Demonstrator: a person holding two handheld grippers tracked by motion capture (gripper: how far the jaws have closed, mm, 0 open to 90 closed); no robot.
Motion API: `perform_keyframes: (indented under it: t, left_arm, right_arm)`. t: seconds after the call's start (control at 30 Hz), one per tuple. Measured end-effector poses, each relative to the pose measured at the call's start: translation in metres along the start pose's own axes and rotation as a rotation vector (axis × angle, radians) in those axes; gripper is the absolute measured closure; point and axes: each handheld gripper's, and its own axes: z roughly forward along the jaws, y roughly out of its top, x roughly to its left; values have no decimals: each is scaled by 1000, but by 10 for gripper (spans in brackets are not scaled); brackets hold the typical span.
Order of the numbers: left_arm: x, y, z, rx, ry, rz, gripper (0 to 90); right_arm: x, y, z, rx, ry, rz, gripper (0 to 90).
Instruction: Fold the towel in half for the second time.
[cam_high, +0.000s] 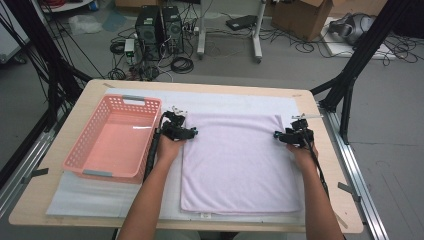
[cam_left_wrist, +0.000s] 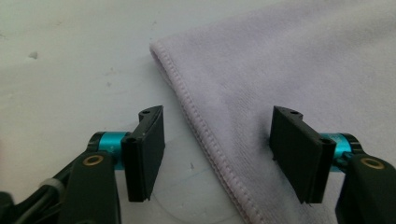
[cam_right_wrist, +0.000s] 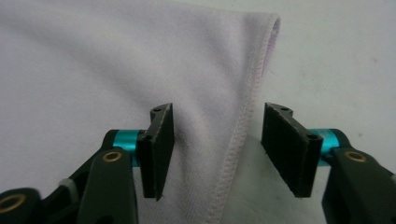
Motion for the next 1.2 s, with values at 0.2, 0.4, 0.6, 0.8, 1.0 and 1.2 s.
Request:
perform_keyframes:
  t: [0.2,0.4,0.6,0.8,1.0,1.2]
  left_arm:
    - [-7,-6,-3,-38,-69,-13,764]
    - [-8,-3,-6,-39,-54,-76,833]
    - [-5,8,-19,-149,-51,-121,838]
    - [-4,25,-33,-236,-56,-123,838]
    - [-8,17,-46,-224,-105,-100,837]
    - [-17,7,-59,-217,-135,-67,837]
  right_arm:
    - [9,1,-1,17,56,-34,786]
    - [13,4,-3,30,27,-15,832]
    - [13,11,-12,-43,-44,-38,835]
    - [13,27,-28,-129,-58,-43,834]
    - [13,19,-41,-151,6,-35,831]
    - [14,9,-53,-130,23,-82,830]
